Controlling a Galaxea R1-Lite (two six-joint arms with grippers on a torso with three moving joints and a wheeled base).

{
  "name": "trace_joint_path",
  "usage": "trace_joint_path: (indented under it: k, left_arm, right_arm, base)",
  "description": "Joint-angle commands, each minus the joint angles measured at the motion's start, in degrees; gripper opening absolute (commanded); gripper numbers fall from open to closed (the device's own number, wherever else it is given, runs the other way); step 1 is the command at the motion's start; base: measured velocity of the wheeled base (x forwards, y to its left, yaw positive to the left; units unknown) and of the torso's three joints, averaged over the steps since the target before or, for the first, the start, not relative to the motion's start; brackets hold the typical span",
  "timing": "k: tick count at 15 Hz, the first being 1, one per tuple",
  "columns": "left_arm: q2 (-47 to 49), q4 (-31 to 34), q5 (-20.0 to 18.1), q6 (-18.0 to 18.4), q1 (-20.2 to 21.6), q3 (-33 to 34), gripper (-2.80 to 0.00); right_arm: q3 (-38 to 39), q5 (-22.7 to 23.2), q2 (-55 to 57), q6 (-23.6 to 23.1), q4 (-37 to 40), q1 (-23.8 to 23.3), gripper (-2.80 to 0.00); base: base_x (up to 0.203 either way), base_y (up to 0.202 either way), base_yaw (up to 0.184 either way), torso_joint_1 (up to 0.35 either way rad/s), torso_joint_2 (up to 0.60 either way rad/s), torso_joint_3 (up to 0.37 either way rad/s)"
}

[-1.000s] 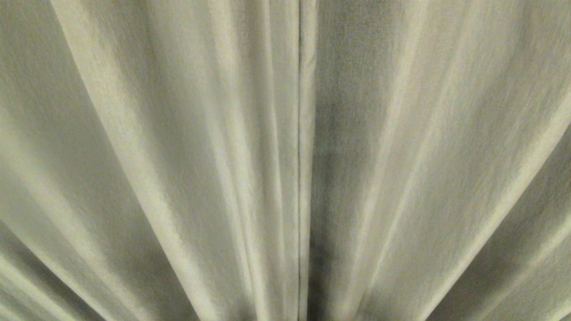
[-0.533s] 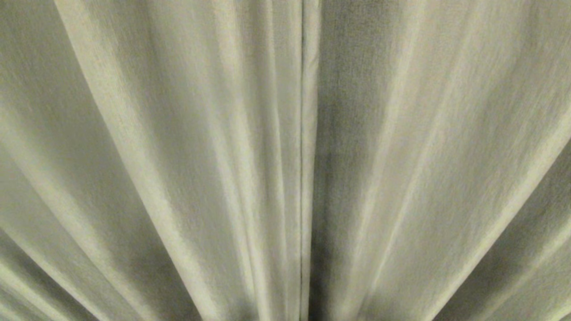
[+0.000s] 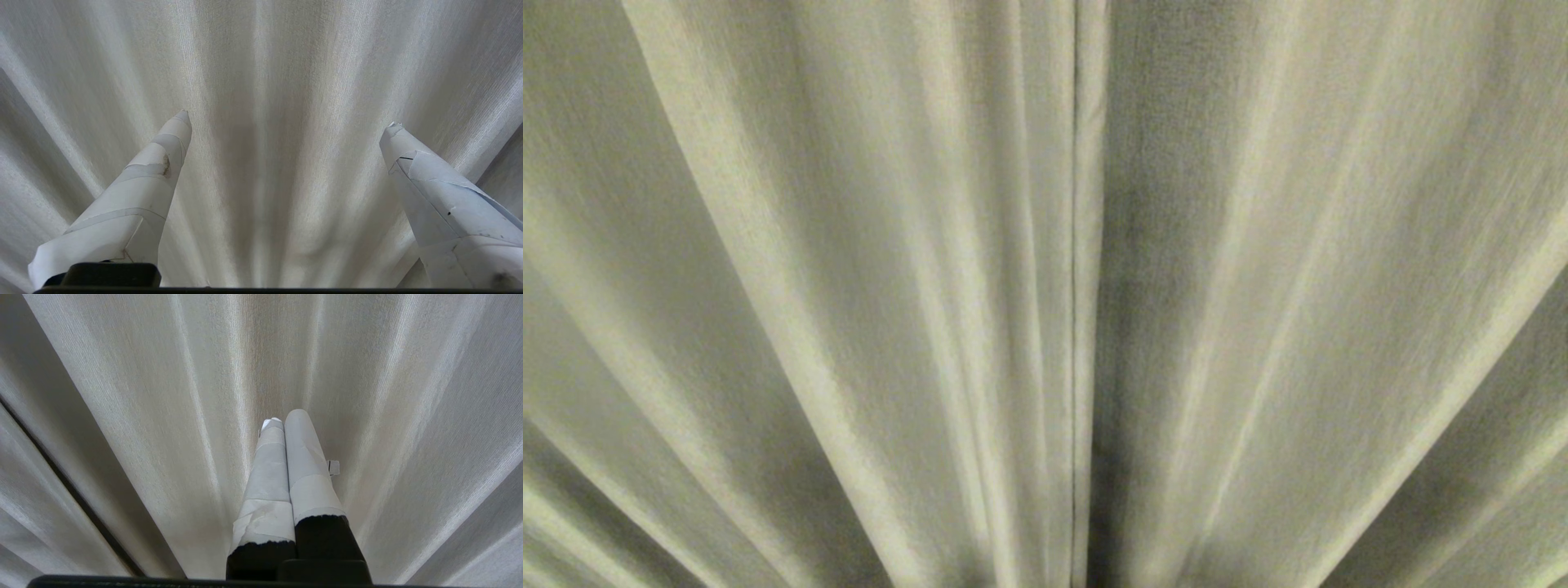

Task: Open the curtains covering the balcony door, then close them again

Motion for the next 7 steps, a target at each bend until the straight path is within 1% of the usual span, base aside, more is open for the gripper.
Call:
trace_joint_path:
  k: [1, 7]
  left_arm:
    - [-0.02, -0.04, 0.00, -0.02, 0.00, 0.00, 0.00]
    - [-0.02, -0.04, 0.00, -0.02, 0.00, 0.00, 0.00]
  right_arm:
    - [0.01, 0.00, -0.02, -0.07, 0.05, 0.02, -2.80]
    - [0.01, -0.08, -0.02, 0.11, -0.04, 0.02, -2.80]
  base:
    - [0.000, 0.000, 0.000, 0.000, 0.00, 0.000]
    - [0.000, 0.000, 0.000, 0.000, 0.00, 0.000]
